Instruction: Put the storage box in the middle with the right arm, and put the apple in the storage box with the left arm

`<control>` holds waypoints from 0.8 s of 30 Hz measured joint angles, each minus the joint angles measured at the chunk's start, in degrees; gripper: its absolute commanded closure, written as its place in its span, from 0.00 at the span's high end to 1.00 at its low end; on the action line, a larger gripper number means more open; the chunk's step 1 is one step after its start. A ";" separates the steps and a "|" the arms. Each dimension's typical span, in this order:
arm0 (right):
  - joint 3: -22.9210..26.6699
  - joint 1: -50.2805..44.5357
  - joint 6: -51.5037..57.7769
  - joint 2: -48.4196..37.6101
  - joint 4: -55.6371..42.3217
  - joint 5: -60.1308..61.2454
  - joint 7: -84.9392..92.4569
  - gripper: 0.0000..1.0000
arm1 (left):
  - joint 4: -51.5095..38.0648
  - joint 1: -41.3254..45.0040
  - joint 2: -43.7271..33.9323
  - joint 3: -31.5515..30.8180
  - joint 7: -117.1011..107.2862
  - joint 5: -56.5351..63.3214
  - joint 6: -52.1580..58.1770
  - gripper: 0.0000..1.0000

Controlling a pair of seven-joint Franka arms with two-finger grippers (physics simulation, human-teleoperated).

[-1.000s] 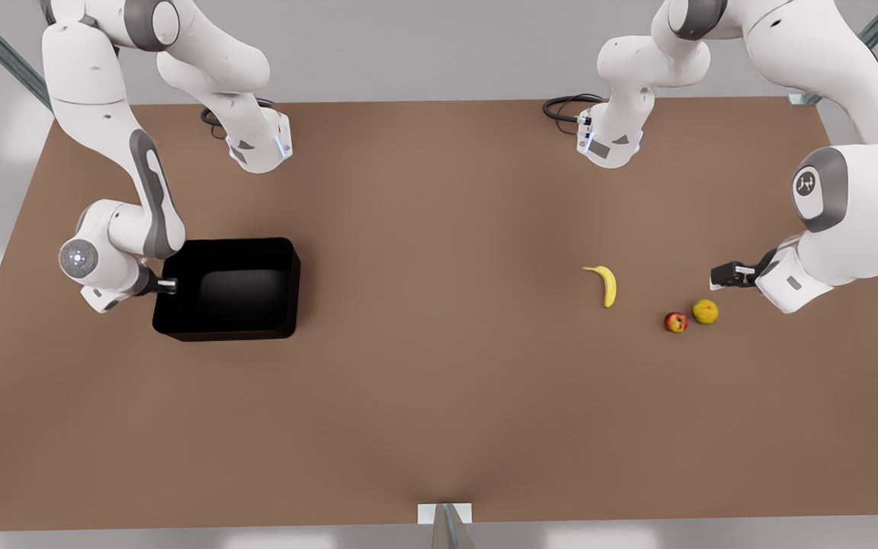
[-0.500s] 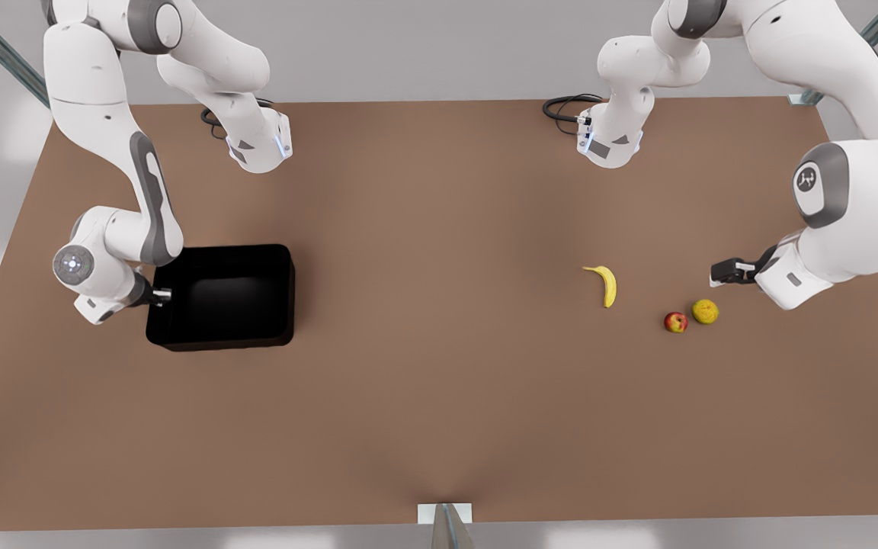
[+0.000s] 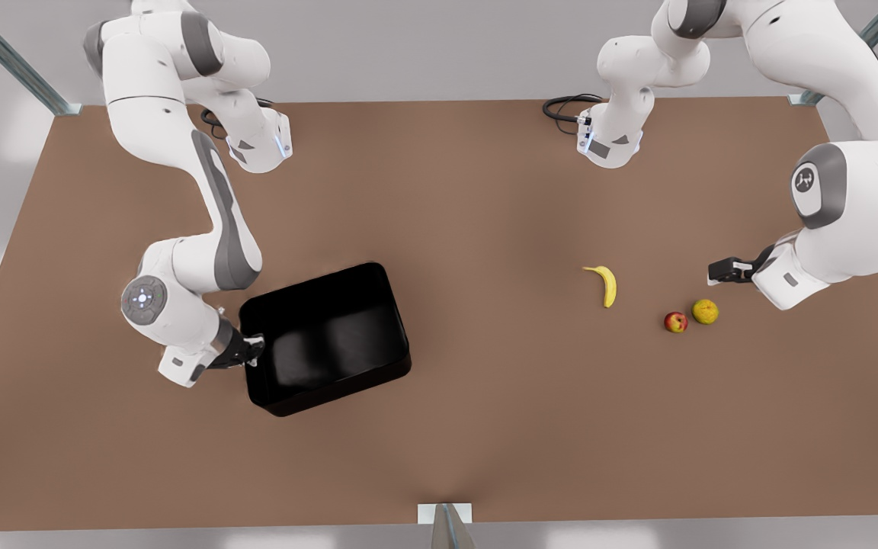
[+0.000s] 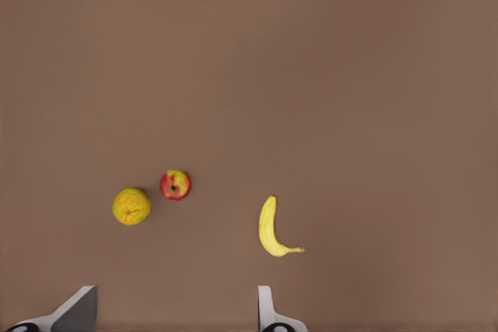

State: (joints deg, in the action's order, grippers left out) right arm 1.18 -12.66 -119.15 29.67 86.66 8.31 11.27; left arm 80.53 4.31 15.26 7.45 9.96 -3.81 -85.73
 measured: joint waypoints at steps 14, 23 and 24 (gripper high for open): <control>0.83 -13.95 -1.86 19.75 -17.34 3.24 -13.68 1.00 | 0.00 0.00 0.12 0.00 -0.16 0.00 0.08 1.00; 0.63 -2.62 9.48 4.64 -20.36 2.10 -19.36 1.00 | 5.42 -0.15 3.91 0.32 -3.33 1.53 -1.40 1.00; 1.01 2.98 14.04 3.56 -20.33 2.04 -19.75 1.00 | 10.68 -0.12 4.08 0.32 -4.10 1.84 -4.29 1.00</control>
State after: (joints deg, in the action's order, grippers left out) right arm 2.18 -9.68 -105.11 33.23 66.33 10.34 -8.49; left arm 91.21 4.19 19.34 7.77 5.86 -1.97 -90.02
